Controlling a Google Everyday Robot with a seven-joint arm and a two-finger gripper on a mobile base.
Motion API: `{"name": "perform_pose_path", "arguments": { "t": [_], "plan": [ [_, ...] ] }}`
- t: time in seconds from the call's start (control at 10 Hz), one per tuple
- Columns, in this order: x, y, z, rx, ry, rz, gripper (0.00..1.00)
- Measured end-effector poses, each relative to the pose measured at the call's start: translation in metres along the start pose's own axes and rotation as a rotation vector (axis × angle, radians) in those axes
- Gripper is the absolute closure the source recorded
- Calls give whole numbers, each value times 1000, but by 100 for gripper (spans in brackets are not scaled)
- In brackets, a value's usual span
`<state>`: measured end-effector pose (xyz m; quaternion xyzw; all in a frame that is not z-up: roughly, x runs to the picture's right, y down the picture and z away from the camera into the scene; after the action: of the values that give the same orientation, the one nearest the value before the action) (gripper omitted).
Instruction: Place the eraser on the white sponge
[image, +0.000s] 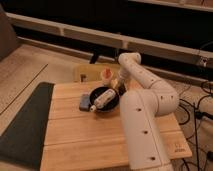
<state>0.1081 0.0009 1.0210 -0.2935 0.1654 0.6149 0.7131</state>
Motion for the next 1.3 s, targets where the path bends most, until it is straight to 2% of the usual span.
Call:
{"name": "perform_pose_path", "arguments": {
  "t": [0.2,0.5,0.7,0.8,1.0,1.1,1.2,1.3],
  "plan": [
    [-2,4,6,10,19,-39,61],
    [-10,-5,3,44,10,-47,91],
    [-9,-20,-9,69,4,-2,100],
    [-10,-35,-24,95,-16,33,100],
    [-16,-62,-71,149,-95,92,100],
    [-22,-61,-91,159,-131,86,100],
    [-30,-42,-117,153,-177,45,100],
    [-34,-12,-136,139,-205,-26,100]
  ]
}}
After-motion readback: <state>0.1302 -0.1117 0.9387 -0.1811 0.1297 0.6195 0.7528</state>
